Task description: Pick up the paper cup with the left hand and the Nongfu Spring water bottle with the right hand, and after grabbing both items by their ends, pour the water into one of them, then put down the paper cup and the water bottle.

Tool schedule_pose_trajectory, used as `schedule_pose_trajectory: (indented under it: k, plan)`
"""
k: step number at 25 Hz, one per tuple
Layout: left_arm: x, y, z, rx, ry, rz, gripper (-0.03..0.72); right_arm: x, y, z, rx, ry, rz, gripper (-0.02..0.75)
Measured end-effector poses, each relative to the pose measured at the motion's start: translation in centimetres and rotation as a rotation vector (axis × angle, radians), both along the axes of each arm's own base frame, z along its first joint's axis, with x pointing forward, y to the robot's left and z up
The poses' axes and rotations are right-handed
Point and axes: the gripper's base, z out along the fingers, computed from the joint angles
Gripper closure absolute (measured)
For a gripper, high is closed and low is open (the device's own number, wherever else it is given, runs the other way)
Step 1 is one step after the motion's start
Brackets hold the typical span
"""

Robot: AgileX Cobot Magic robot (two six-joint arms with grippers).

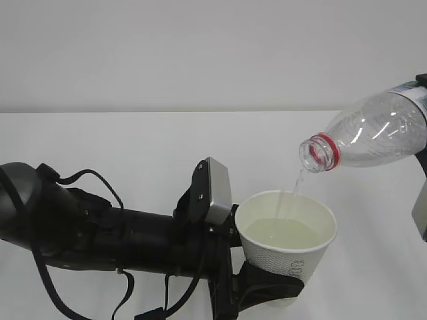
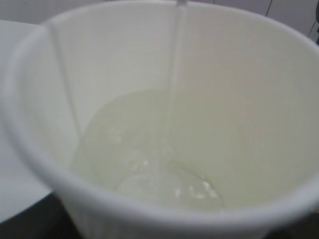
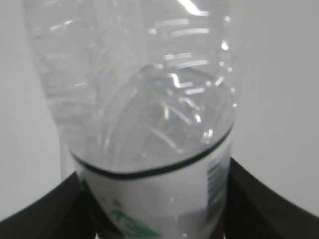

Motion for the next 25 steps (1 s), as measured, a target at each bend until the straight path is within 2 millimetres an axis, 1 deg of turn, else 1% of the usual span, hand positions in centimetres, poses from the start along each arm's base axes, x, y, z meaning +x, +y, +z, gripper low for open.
schedule_pose_trajectory:
  k: [12, 16, 25]
  plan:
    - [0.00, 0.00, 0.00, 0.000, 0.000, 0.000, 0.169, 0.00, 0.00, 0.00, 0.000, 0.000, 0.000, 0.253]
    - [0.00, 0.00, 0.00, 0.000, 0.000, 0.000, 0.169, 0.00, 0.00, 0.00, 0.000, 0.000, 0.000, 0.275]
    - [0.00, 0.00, 0.00, 0.000, 0.000, 0.000, 0.169, 0.00, 0.00, 0.00, 0.000, 0.000, 0.000, 0.278]
